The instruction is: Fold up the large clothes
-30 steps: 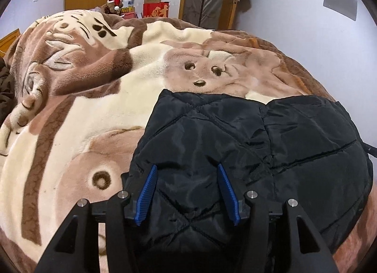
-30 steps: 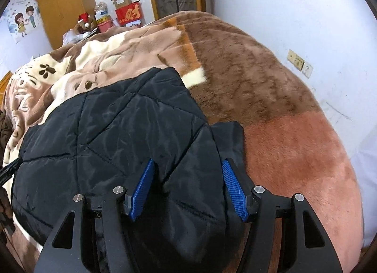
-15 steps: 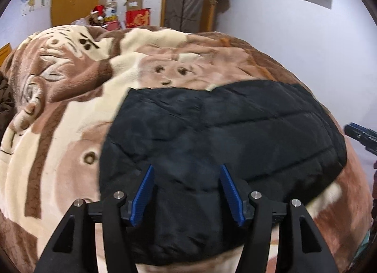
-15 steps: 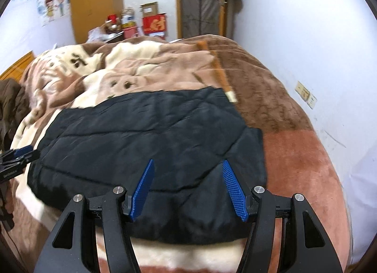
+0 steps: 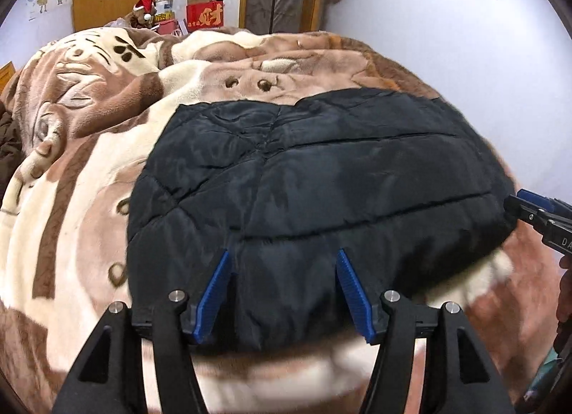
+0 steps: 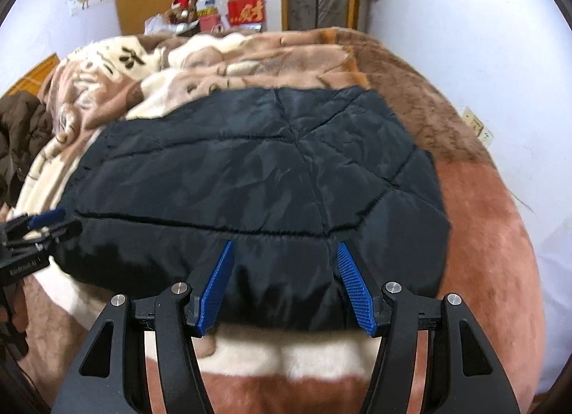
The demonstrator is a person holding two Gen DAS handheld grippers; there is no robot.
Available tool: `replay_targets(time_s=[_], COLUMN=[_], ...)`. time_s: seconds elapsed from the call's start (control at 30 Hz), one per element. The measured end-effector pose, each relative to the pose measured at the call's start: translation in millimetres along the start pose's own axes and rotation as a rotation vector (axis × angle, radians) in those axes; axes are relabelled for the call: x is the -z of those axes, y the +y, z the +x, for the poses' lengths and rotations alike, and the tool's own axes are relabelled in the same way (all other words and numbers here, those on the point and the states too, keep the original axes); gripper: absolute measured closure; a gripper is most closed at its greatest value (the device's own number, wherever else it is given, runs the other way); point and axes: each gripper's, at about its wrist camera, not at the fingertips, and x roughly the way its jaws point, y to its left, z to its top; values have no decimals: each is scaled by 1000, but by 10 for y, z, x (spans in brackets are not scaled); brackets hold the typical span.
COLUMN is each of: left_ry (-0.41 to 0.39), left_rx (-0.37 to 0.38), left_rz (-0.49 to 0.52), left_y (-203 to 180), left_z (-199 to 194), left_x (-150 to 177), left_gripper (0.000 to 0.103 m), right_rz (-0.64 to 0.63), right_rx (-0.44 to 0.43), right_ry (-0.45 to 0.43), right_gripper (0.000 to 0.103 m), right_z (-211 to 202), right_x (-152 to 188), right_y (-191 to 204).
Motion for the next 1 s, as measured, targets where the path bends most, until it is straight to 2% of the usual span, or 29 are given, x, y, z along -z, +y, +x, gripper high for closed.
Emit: replay_targets(time_s=[0.23, 0.53, 0.8, 1.0], left_ry=[-41, -71, -60, -44], left_rx=[24, -17, -6, -5], left_rz=[-5, -23, -23, -14], left_y=[-147, -272, -372, -454], left_z=[-722, -1527, -1881, -1994], left_x=[379, 940, 1337, 1529], left_gripper=[29, 28, 28, 28], right_rz=[18, 11, 8, -10], right_rx=[37, 35, 39, 53], right_ry=[-60, -70, -58, -53], right_gripper=[42, 42, 42, 42], right_z=[-755, -1451, -1783, -1891], right_x=[333, 1001, 1452, 1610], right_y=[256, 630, 805, 832])
